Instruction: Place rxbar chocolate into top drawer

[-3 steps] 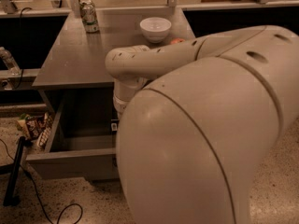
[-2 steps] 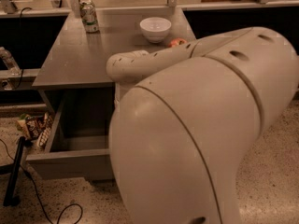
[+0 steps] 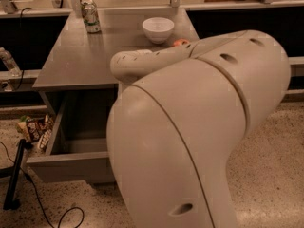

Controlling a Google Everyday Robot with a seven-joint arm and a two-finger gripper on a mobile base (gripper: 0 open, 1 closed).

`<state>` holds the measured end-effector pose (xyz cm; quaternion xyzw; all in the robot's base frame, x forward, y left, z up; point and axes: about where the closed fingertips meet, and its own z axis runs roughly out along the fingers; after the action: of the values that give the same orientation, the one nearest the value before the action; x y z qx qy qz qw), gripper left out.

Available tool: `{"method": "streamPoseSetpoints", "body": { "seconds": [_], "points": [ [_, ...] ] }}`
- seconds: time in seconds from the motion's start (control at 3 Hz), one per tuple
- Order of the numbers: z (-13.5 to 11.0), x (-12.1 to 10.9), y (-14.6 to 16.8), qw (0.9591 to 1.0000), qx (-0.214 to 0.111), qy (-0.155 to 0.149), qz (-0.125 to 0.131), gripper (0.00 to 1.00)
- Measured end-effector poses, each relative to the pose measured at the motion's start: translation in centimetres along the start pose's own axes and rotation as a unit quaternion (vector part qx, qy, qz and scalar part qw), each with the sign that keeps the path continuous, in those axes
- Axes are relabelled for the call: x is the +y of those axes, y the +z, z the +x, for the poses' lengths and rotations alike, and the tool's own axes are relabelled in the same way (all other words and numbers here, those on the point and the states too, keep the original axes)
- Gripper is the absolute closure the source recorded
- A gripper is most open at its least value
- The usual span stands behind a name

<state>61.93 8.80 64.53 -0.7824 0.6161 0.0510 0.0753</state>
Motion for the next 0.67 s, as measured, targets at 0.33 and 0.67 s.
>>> {"method": "streamPoseSetpoints", "body": {
  "seconds": [0.33,0.67],
  "points": [
    [-0.16,-0.36,-0.52,1.0,-0.002,-0.002,0.003,0.2],
    [-0.3,-0.11,-0.5,1.0,-0.002,-0.002,0.003,0.43]
  ]
}}
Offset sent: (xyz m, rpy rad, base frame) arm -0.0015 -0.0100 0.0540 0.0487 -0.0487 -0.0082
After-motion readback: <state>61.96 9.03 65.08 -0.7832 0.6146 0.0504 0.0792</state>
